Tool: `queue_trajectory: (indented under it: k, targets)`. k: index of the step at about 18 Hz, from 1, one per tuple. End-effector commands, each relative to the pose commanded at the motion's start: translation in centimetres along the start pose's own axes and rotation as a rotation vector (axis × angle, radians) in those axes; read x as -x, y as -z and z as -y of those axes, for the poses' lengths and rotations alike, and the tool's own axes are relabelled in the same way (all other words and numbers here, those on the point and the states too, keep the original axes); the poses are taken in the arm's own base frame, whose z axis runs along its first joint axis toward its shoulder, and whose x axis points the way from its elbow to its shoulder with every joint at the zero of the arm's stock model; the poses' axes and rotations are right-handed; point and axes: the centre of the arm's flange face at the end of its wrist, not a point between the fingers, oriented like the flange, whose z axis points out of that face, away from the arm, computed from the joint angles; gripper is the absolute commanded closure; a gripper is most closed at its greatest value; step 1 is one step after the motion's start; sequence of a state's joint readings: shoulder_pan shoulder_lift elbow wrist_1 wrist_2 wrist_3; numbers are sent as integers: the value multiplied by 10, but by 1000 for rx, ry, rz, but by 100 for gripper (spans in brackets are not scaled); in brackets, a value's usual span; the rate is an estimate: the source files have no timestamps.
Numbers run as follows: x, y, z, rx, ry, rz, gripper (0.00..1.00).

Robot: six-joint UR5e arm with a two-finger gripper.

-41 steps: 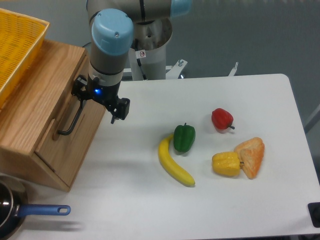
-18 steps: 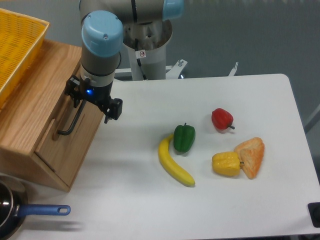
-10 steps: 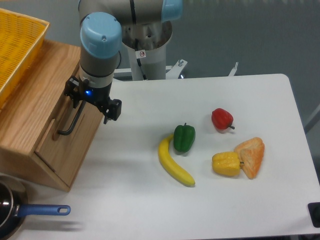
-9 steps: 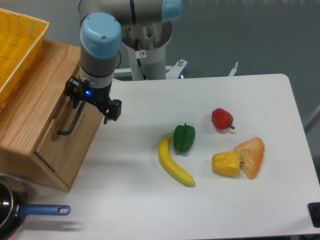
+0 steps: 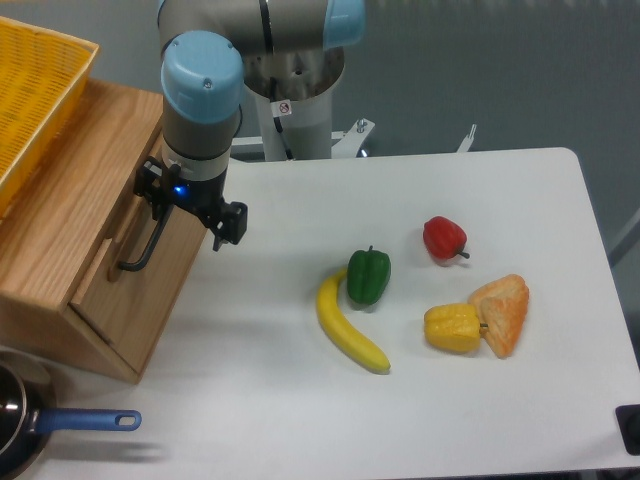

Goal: Slide the top drawer open
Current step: 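Pull the drawer handle outward from the cabinet with the gripper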

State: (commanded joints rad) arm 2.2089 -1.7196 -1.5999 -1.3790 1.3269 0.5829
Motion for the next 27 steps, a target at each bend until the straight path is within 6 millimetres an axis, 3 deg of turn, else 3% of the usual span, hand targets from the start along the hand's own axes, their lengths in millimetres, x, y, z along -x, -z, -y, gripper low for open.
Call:
queue_trajectory:
  k: [7,27]
  targets:
    - [6,5,-1,-7,9,5,0]
    - [51,18,-9,-14,47,47,0]
